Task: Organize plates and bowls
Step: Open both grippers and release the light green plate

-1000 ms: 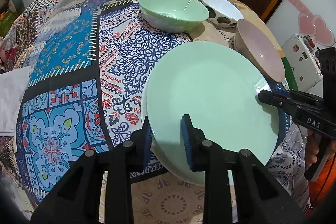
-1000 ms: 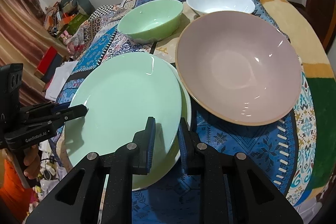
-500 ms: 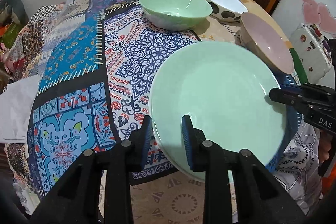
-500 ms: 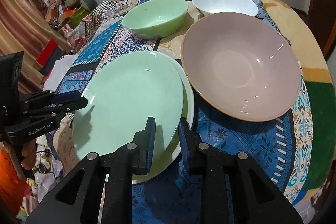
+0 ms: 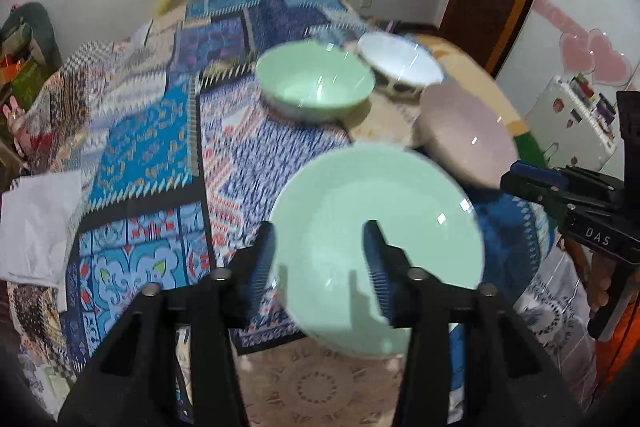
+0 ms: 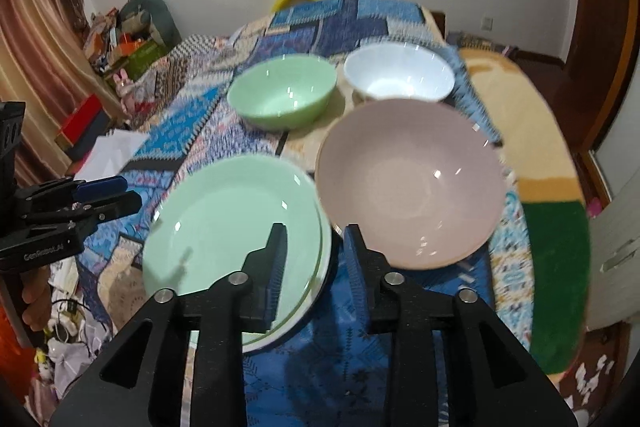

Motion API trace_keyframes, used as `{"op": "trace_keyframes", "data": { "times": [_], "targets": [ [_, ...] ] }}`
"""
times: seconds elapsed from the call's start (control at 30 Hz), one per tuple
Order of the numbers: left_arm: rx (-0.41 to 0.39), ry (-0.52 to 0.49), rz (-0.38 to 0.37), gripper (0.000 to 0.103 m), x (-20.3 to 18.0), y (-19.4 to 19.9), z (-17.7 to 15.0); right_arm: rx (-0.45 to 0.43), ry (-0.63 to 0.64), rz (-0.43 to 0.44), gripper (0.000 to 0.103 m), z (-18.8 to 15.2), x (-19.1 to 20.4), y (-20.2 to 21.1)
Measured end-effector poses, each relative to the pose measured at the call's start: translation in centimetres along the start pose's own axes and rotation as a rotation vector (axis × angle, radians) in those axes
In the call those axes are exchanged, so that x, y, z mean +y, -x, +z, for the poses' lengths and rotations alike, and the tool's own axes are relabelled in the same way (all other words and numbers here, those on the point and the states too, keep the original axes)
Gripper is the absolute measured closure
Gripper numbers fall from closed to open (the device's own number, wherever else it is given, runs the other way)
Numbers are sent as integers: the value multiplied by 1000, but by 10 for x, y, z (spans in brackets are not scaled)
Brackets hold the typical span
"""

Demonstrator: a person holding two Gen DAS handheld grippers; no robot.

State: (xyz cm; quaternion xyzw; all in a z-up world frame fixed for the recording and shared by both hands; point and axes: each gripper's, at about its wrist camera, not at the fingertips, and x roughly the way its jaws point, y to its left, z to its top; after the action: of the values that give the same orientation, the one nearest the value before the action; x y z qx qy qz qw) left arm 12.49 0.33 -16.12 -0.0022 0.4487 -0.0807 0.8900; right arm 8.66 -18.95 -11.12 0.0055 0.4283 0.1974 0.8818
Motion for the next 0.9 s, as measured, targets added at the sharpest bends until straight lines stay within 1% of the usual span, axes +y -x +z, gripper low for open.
{"op": "trace_keyframes", "data": {
  "times": [0.03, 0.1, 0.17, 0.2, 0.27, 0.3, 0.33, 0.47, 0.67, 0.9],
  "targets": [
    [-20, -3, -2, 48, -4, 4, 4, -13, 0, -7, 61, 1, -1, 3],
    [-47, -9, -11, 42, -10, 10, 11, -47, -3, -26, 54, 6, -6, 12],
    [-75, -8, -30, 32, -18, 15, 20, -72, -7, -44, 50, 10, -12, 19],
    [-84, -3, -36, 29, -21, 16, 24, -79, -9, -50, 47, 11, -14, 21],
    [-97, 10, -46, 18, -26, 15, 32, -99, -17, -69, 41, 14, -21, 25],
    [-102, 17, -52, 17, -28, 14, 36, -107, -24, -79, 37, 15, -25, 26],
    [-106, 23, -56, 15, -31, 12, 41, -117, -34, -93, 36, 16, -31, 27],
    [-101, 15, -49, 13, -42, -4, 55, -113, -65, -130, 36, 19, -50, 23],
    [-60, -27, -48, 13, -65, -41, 72, -79, -130, -164, 36, 15, -78, 4],
    [15, -36, -74, 13, -80, -88, 81, -36, -174, -169, 36, 9, -98, -17]
  ]
}}
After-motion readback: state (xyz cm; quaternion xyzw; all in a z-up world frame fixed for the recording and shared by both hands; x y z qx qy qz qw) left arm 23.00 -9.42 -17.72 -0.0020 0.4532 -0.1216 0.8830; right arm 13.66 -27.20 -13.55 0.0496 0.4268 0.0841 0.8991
